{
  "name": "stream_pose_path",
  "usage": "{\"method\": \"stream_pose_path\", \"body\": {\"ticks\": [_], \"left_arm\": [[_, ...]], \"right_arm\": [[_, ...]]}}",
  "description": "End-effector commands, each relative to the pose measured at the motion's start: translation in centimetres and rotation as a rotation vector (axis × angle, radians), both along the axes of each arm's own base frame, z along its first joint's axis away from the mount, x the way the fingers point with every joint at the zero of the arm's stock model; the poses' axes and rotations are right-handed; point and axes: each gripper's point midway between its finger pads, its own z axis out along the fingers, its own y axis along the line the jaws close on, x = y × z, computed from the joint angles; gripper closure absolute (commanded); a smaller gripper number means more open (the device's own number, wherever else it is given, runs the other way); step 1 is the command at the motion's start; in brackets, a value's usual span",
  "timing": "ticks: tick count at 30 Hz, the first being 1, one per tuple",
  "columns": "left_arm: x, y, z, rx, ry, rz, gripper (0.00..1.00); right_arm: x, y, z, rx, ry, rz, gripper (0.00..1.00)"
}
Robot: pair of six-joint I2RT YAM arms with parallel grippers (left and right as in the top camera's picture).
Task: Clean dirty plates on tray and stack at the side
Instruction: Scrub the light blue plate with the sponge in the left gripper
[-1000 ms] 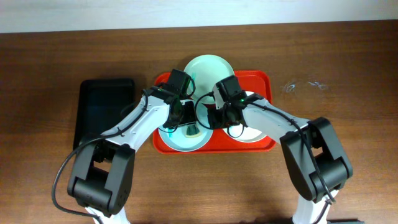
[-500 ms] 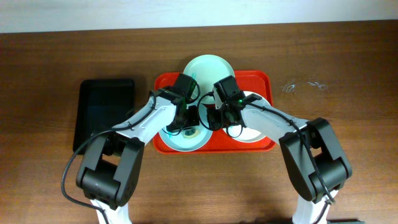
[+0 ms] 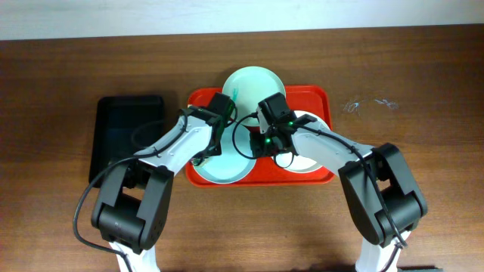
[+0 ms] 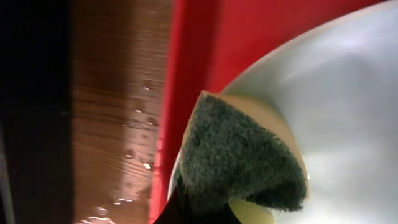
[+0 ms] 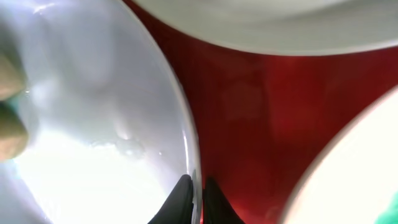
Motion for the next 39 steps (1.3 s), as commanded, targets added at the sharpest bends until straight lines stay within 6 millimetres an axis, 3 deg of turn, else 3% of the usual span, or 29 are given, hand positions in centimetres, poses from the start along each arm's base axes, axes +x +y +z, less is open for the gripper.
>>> {"method": "stream_pose_path", "body": {"ticks": [1,8,11,15,19,26,29,33,37,39], "left_arm": [[0.9,1.5,1.2,0.078,-0.028,0.018,1.0],[0.8,-8.5,1.9,-0.484,0.06,-0.044,1.0],[0.3,-9.1,0.9,-0.517,0.074,-0.052,1.0],[-0.1,-5.3,-1.2,-0.327,0.04,-0.036,1.0],[0.4,-2.3,-1.5,-0.162,-0.013,-0.017,1.0],[2.2,3.3,0.9,0.173,-0.148,0.019,1.0],[2.6,4.3,1.7,0.238,-0.178,0.025,1.0],[3.1,1.7,2.7,0.08,-0.175,0.017,1.0],[2.7,-6.0,4.4,-0.388,-0.127,-0.054,1.0],[2.0,-8.1,4.5,-0.513,-0.081,-0.081,1.0]], "right_arm": [[0.1,-0.1,-0.4,-0.024,0.002,0.0,0.91],[0.1,-0.1,-0.4,-0.024,0.003,0.0,0.91],[0.1,-0.1,-0.4,-0.024,0.003,0.0,0.91],[0.0,-0.1,-0.5,-0.026,0.006,0.0,0.91],[0.0,-0.1,-0.5,-0.026,0.006,0.0,0.91],[-0.1,-0.2,-0.5,-0.029,0.011,0.0,0.91],[-0.1,-0.2,-0.5,-0.028,0.011,0.0,0.91],[-0.1,-0.2,-0.5,-0.029,0.011,0.0,0.91],[-0.1,-0.2,-0.5,-0.029,0.01,0.0,0.91],[0.0,-0.1,-0.5,-0.028,0.009,0.0,0.91]]}}
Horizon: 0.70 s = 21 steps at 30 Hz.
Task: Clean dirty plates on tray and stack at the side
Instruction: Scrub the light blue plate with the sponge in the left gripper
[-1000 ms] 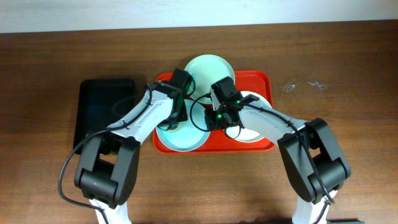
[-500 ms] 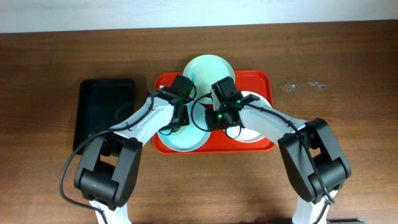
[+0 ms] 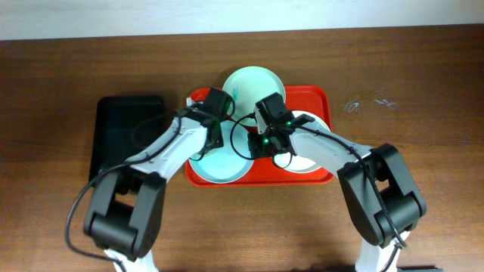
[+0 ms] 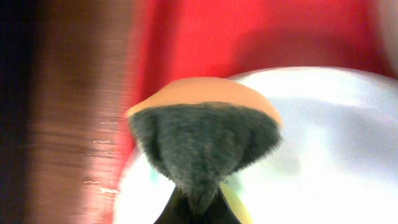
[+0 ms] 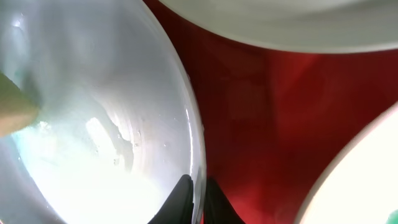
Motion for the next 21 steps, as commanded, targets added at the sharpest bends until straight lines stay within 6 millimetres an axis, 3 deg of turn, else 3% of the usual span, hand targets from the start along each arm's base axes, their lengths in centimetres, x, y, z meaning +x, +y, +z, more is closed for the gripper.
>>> {"method": "stream_pose_path", "body": {"ticks": [1,6,11,17,21], "left_arm": [[-0.7,-5.5,2.3,-0.319,0.047,-0.098,1.0],[-1.7,-4.7,-0.9,-0.269,0.121,-0.079,1.0],[-1.6,-0.6,-4.1,-0.031,0.134,-0.021,1.0],[-1.1,5.2,-2.4,0.301,0.065,0.033,1.0],[-0.9,6.4,-0.8,0.382,0.044,0.043,1.0]], "right_arm": [[0.2,-0.6,-0.7,-0.031,0.004,-0.01,0.91],[0.1,-0.6,-0.8,-0.03,0.005,-0.01,0.91],[0.0,-0.6,-0.8,-0.033,0.008,-0.01,0.91],[0.1,-0.8,-0.8,-0.04,0.008,-0.013,0.91],[0.1,-0.9,-0.9,-0.045,0.004,-0.015,0.92]]}}
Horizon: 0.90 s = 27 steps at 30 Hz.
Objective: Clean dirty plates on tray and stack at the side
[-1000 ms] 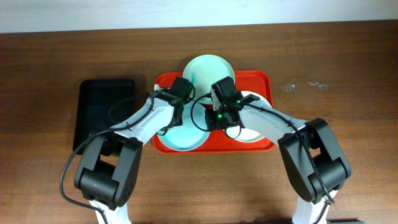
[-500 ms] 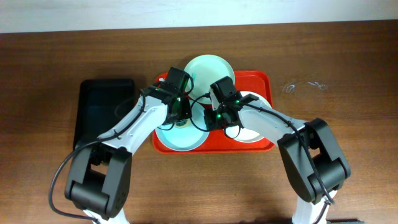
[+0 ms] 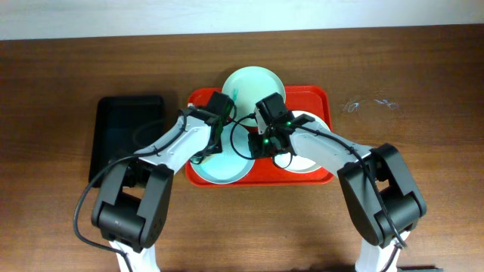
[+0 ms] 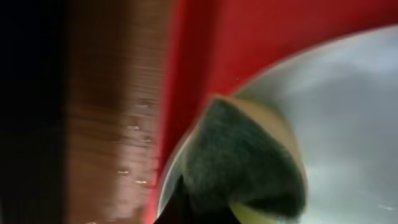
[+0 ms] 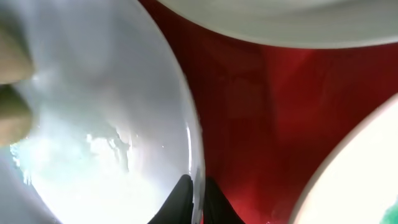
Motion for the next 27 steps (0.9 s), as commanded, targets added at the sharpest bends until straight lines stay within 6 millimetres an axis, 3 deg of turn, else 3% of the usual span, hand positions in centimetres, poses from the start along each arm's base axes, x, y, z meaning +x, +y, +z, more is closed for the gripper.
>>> {"method": "stream_pose_path", "body": {"ticks": [1,5,7,9,13,17,21,27], "left_arm": [[0.9,3.3,1.9,0.185,-0.054,0.016,1.0],[2.3,2.0,6.1,0.093,-0.145,0.026,1.0],[2.7,1.8,9.6,0.023,-0.228,0.048,1.0],[2.6,3.0,12.7,-0.014,-0.298,0.085,1.0],[1.3,7.2,16.1,-0.048,-0.336,0.184,1.0],[0.0,11.0,15.5,-0.044,-0.279,0.286,1.0],[-0.7,14.3,13.6,-0.109,-0.222,0.396,1.0],[-2.1,17.0,12.2,-0.1,-0.189,0.477,1.0]], "right_arm": [[0.3,-0.9,-0.8,-0.049,-0.003,-0.018,0.95],[0.9,-1.3,0.3,-0.086,-0.025,-0.013,0.96],[1.4,-1.1,1.7,-0.089,-0.047,0.006,0.96],[1.9,-1.2,2.9,-0.103,-0.067,0.009,0.96],[2.9,-1.7,5.7,-0.23,-0.15,0.036,0.96],[3.6,-1.6,9.1,-0.408,-0.256,0.053,0.96],[4.3,-1.6,15.7,-0.712,-0.49,0.02,0.96],[2.4,1.1,23.3,-1.091,-0.791,0.185,0.96]]}}
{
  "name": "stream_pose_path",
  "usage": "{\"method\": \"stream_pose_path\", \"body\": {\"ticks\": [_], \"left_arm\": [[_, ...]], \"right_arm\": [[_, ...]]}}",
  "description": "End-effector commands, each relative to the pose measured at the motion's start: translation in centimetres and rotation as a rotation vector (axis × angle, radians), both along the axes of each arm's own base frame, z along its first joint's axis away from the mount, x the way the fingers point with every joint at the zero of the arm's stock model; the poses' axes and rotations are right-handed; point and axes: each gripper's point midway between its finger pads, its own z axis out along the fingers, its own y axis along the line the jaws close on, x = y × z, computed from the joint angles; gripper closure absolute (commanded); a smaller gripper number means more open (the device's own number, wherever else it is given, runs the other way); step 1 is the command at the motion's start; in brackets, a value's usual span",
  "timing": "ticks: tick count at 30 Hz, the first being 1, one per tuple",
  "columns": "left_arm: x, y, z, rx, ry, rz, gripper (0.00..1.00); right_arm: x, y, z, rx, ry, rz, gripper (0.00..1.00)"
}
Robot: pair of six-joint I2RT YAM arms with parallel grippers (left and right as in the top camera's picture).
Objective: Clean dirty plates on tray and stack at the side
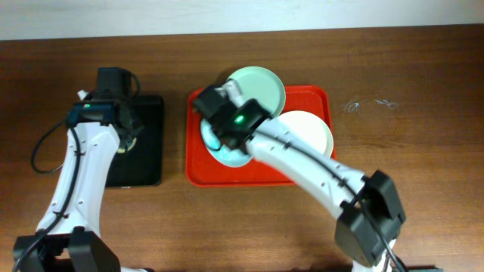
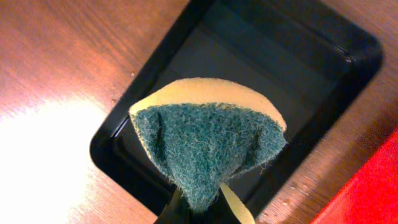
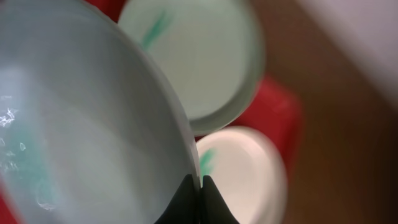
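Observation:
My right gripper (image 3: 200,182) is shut on the rim of a pale wet plate (image 3: 81,124), held tilted above the left part of the red tray (image 1: 302,177); the overhead view shows this plate (image 1: 225,156) under the arm. A pale green plate (image 3: 193,62) with a green smear rests on the tray's far edge. A white plate (image 3: 242,168), also smeared green, lies at the tray's right. My left gripper (image 2: 199,208) is shut on a yellow-and-green sponge (image 2: 208,137), hanging over the black tray (image 2: 280,74).
The black tray (image 1: 147,159) lies left of the red tray on the brown wooden table (image 1: 408,68). Water drops (image 1: 370,104) speckle the table right of the red tray. The right arm stretches diagonally across the red tray.
My left gripper has left the red tray with the sponge and now hangs over the black tray. My right gripper, still on the plate's rim, has the plate raised and tilted off the tray.
At all three earlier moments the sponge in my left gripper was on the pale plate at the tray's left, in different spots, while my right gripper pinched its rim. Now the sponge is over the black tray and the plate is held up.

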Motion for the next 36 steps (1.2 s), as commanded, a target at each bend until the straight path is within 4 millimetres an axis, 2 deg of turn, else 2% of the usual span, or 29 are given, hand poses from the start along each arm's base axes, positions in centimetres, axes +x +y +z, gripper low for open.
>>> {"method": "stream_pose_path", "body": {"ticks": [1,3,5,8,10,14,16,18,21,24,26,32,36], "left_arm": [[-0.7,0.8,-1.4,-0.027,0.029,0.03,1.0],[-0.6,0.8,-1.6,-0.034,0.023,0.032,1.0],[-0.5,0.5,-1.6,-0.049,0.018,0.027,1.0],[-0.4,0.3,-1.7,-0.061,0.017,0.023,1.0],[-0.4,0.3,-1.7,-0.062,0.015,0.023,1.0],[-0.3,-0.3,-1.8,-0.096,0.014,0.01,1.0],[-0.1,-1.0,-1.9,-0.129,0.015,-0.032,1.0],[0.6,-2.5,-2.0,-0.192,0.005,-0.121,1.0],[1.8,-6.8,-1.6,-0.343,-0.036,-0.339,1.0],[1.7,-9.7,-1.4,-0.428,-0.043,-0.421,1.0],[1.6,-11.3,-1.4,-0.436,-0.036,-0.464,1.0],[1.1,-14.9,-1.3,-0.445,-0.023,-0.534,1.0],[1.0,-16.2,-1.2,-0.451,-0.027,-0.534,1.0]], "right_arm": [[-0.7,-0.2,8.1,-0.374,-0.292,0.065,0.96],[-1.9,0.7,9.9,-0.512,-0.356,0.106,0.96],[-2.7,1.4,11.1,-0.559,-0.409,0.108,0.96],[-3.2,2.5,10.5,-0.514,-0.399,0.137,0.96],[-3.1,3.7,7.7,-0.339,-0.291,0.179,0.96],[-3.3,5.3,1.6,0.009,0.046,0.266,0.96],[-3.0,4.6,-0.6,0.2,0.215,0.238,0.96],[-2.6,3.4,-1.8,0.327,0.334,0.203,0.96],[-2.4,0.9,-3.8,0.54,0.528,0.147,0.96],[-2.2,-1.5,-6.2,0.654,0.611,0.086,0.96],[-2.4,-2.5,-9.0,0.734,0.643,0.066,0.96],[-2.9,-2.0,-12.9,0.845,0.62,0.064,0.96],[-2.4,-2.0,-14.5,0.877,0.563,-0.002,0.96]]}}
